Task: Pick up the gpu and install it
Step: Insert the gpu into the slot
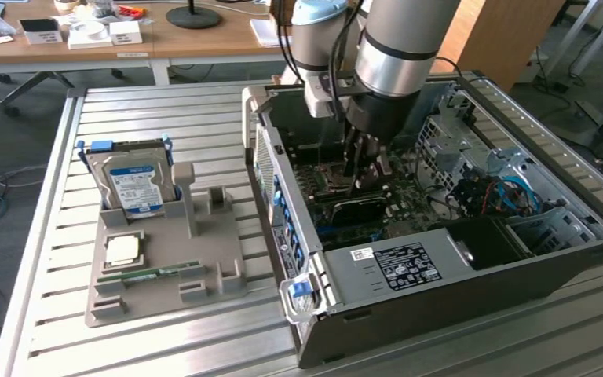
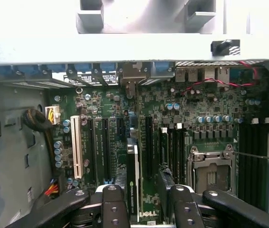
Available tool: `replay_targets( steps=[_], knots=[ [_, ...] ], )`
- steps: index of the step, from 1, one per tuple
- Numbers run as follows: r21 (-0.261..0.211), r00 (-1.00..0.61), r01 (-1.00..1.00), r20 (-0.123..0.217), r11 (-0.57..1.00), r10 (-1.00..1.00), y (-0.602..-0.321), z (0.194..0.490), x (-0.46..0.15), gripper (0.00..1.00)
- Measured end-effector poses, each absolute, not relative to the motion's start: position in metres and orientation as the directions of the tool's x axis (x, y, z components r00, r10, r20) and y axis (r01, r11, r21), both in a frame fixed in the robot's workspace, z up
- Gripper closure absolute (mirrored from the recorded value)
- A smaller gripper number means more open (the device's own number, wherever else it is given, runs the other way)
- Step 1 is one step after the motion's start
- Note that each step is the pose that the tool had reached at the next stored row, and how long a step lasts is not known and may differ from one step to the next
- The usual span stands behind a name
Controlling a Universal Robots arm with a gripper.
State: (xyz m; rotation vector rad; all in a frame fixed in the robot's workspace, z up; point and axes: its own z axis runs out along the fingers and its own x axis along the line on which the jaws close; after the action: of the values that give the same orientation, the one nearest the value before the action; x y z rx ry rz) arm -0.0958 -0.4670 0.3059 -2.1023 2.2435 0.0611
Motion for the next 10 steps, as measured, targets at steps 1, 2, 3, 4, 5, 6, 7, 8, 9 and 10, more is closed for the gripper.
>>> replay_targets(
  steps=[1,2,3,4,5,6,7,8,9,10],
  knots=[
    [-0.016,-0.064,-0.998,-0.075,0.065,-0.995,-0.4670,0.3072,-0.0958,0.60],
    [-0.016,-0.064,-0.998,-0.075,0.065,-0.995,-0.4670,0.3076,-0.0958,0.60],
    [-0.017,-0.064,-0.998,-0.076,0.065,-0.995,-0.4669,0.3075,-0.0958,0.60],
    [-0.017,-0.064,-0.998,-0.076,0.065,-0.995,-0.4669,0.3076,-0.0956,0.60],
    [-0.016,-0.064,-0.998,-0.075,0.065,-0.995,-0.4669,0.3079,-0.0953,0.60],
    [-0.016,-0.064,-0.998,-0.075,0.065,-0.995,-0.4669,0.3080,-0.0950,0.60],
    [-0.015,-0.064,-0.998,-0.075,0.065,-0.995,-0.4668,0.3080,-0.0949,0.60],
    [-0.015,-0.063,-0.998,-0.075,0.065,-0.995,-0.4667,0.3081,-0.0947,0.60],
    [-0.014,-0.063,-0.998,-0.075,0.064,-0.995,-0.4667,0.3082,-0.0945,0.60],
    [-0.014,-0.062,-0.998,-0.075,0.064,-0.995,-0.4666,0.3083,-0.0942,0.60]
  ],
)
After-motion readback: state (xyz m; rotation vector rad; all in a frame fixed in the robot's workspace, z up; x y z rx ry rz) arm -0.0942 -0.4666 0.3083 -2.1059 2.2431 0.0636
